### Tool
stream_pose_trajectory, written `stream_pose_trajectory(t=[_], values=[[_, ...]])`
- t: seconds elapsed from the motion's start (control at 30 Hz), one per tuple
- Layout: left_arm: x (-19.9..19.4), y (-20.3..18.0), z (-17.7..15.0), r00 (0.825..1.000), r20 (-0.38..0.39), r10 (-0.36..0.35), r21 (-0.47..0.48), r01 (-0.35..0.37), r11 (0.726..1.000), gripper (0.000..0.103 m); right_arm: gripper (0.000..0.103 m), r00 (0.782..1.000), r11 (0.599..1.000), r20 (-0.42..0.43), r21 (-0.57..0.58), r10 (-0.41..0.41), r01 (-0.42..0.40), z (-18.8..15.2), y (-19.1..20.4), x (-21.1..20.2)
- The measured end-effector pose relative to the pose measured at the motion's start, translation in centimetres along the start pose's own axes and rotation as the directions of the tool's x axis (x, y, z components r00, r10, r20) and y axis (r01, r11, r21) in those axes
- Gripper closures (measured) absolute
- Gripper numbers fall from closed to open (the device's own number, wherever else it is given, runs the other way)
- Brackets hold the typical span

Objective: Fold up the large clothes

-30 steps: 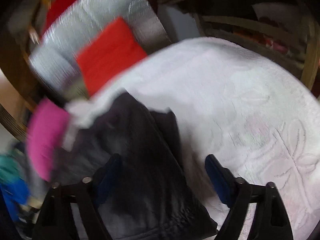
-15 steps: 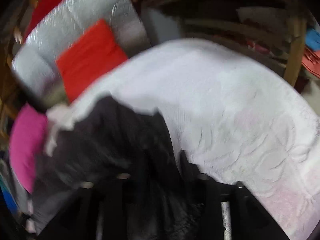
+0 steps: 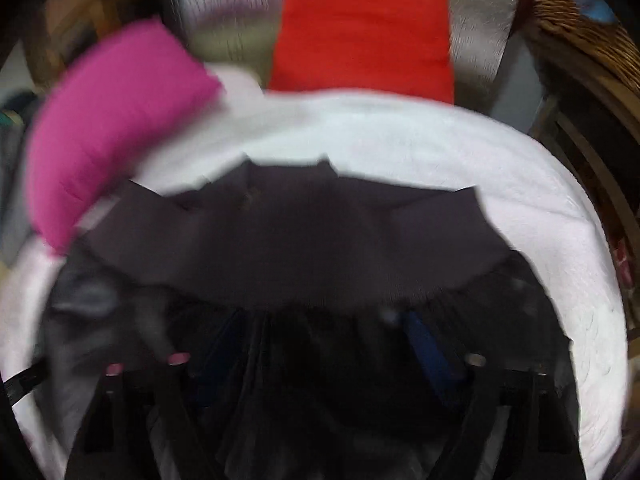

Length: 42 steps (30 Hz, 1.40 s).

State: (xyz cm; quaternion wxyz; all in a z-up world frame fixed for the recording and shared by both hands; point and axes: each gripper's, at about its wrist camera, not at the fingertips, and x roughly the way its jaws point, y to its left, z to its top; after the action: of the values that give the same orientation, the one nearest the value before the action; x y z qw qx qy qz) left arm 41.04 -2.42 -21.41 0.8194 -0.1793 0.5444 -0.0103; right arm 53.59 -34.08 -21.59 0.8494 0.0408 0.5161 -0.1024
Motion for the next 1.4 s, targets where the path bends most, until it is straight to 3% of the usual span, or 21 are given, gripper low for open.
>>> stream_pose_trajectory(t=[0.07, 0.27, 0.3, 0.37, 0.4, 0.43, 0.5, 0.53, 0.57, 0.63, 0.67, 0.7, 0.73, 0.8, 0.87, 0.93, 1.03, 1.13, 1.17, 1.27, 1.4], values=[[0.0, 0.0, 0.2, 1.000, -0.005, -0.001, -0.001, 0.001, 1.000, 0.018, 0.066, 0.999, 0.999, -0.027, 0.033, 0.017, -0.016, 0.9, 0.2, 1.7], [0.2, -0.7, 1.2, 1.000, 0.013, -0.001, 0.017, 0.000, 1.000, 0.018, 0.068, 0.997, 0.984, 0.029, 0.167, -0.072, 0.066, 3.5, -1.6, 2.1], [-0.1, -0.5, 1.2, 1.000, 0.016, -0.001, 0.008, 0.001, 1.000, 0.018, 0.068, 0.998, 0.980, 0.032, 0.191, -0.059, 0.052, 3.4, -1.9, 1.7], [-0.6, -0.3, 1.3, 1.000, 0.027, 0.005, 0.005, -0.005, 1.000, 0.018, 0.068, 0.994, 0.966, 0.102, 0.251, 0.035, -0.060, 2.9, -2.3, -0.3], [-1.0, -0.1, 1.4, 0.999, 0.043, 0.018, 0.007, -0.019, 1.000, 0.018, 0.066, 0.981, 0.963, 0.165, 0.230, 0.102, -0.139, 2.4, -1.9, -2.0], [-1.4, 0.0, 1.4, 0.997, 0.060, 0.039, 0.014, -0.040, 0.999, 0.018, 0.063, 0.970, 0.965, 0.191, 0.186, 0.151, -0.187, 2.2, -1.0, -3.2], [-2.0, 0.4, 1.4, 0.994, 0.088, 0.070, 0.026, -0.073, 0.997, 0.018, 0.023, 0.959, 0.963, 0.169, 0.105, 0.229, -0.249, 2.2, 1.4, -4.2], [-2.1, 0.6, 1.4, 0.992, 0.097, 0.082, 0.032, -0.085, 0.996, 0.018, 0.022, 0.948, 0.953, 0.141, 0.061, 0.287, -0.297, 2.0, 3.3, -4.3], [-2.3, 0.8, 1.3, 0.991, 0.101, 0.088, 0.037, -0.092, 0.995, 0.018, 0.025, 0.938, 0.943, 0.115, 0.021, 0.328, -0.332, 2.0, 5.1, -4.4], [-2.1, 1.2, 1.3, 0.991, 0.091, 0.101, 0.045, -0.105, 0.993, 0.018, 0.049, 0.919, 0.920, 0.048, -0.052, 0.391, -0.389, 1.6, 8.5, -4.2], [-2.2, 1.4, 1.2, 0.991, 0.088, 0.102, 0.046, -0.106, 0.993, 0.018, 0.075, 0.920, 0.917, -0.016, -0.074, 0.391, -0.391, 1.4, 10.2, -3.3], [-2.0, 1.5, 1.2, 0.991, 0.084, 0.101, 0.047, -0.105, 0.993, 0.018, 0.081, 0.928, 0.925, -0.059, -0.081, 0.368, -0.372, 1.7, 12.0, -2.1], [-1.9, 1.6, 1.3, 0.992, 0.080, 0.101, 0.051, -0.106, 0.993, 0.018, 0.081, 0.941, 0.939, -0.079, -0.081, 0.328, -0.334, 1.8, 13.0, -0.8], [-1.5, 1.6, 1.4, 0.992, 0.073, 0.099, 0.061, -0.103, 0.993, 0.018, 0.084, 0.955, 0.955, -0.064, -0.037, 0.290, -0.293, 2.0, 13.4, 0.8], [-1.2, 1.3, 1.3, 0.993, 0.066, 0.099, 0.074, -0.103, 0.992, 0.018, 0.084, 0.949, 0.945, 0.003, 0.088, 0.315, -0.314, 3.0, 11.6, 1.4], [-1.1, 1.1, 1.3, 0.994, 0.053, 0.094, 0.087, -0.098, 0.991, 0.018, 0.085, 0.927, 0.908, 0.041, 0.186, 0.374, -0.375, 3.4, 9.8, 1.2], [-1.4, 1.0, 1.3, 0.995, 0.056, 0.087, 0.093, -0.092, 0.991, 0.018, 0.080, 0.931, 0.917, 0.196, 0.201, 0.307, -0.345, 2.2, 6.1, -3.0], [-1.8, 0.7, 1.2, 0.996, 0.056, 0.066, 0.096, -0.072, 0.993, 0.018, 0.074, 0.908, 0.888, 0.228, 0.224, 0.352, -0.401, 0.0, 0.9, -6.7], [-2.1, 0.5, 1.0, 0.997, 0.060, 0.052, 0.099, -0.058, 0.993, 0.018, 0.067, 0.904, 0.883, 0.246, 0.239, 0.348, -0.405, -1.6, -1.6, -8.5], [-3.1, -0.6, 0.4, 0.995, 0.090, 0.032, 0.138, -0.044, 0.989, 0.018, 0.026, 0.901, 0.885, 0.319, 0.265, 0.296, -0.384, -5.3, -6.9, -12.2], [-4.7, -0.9, -1.3, 0.994, 0.110, 0.001, 0.132, -0.016, 0.991, 0.018, 0.025, 0.878, 0.836, 0.384, 0.348, 0.286, -0.424, -12.6, -14.8, -15.8]])
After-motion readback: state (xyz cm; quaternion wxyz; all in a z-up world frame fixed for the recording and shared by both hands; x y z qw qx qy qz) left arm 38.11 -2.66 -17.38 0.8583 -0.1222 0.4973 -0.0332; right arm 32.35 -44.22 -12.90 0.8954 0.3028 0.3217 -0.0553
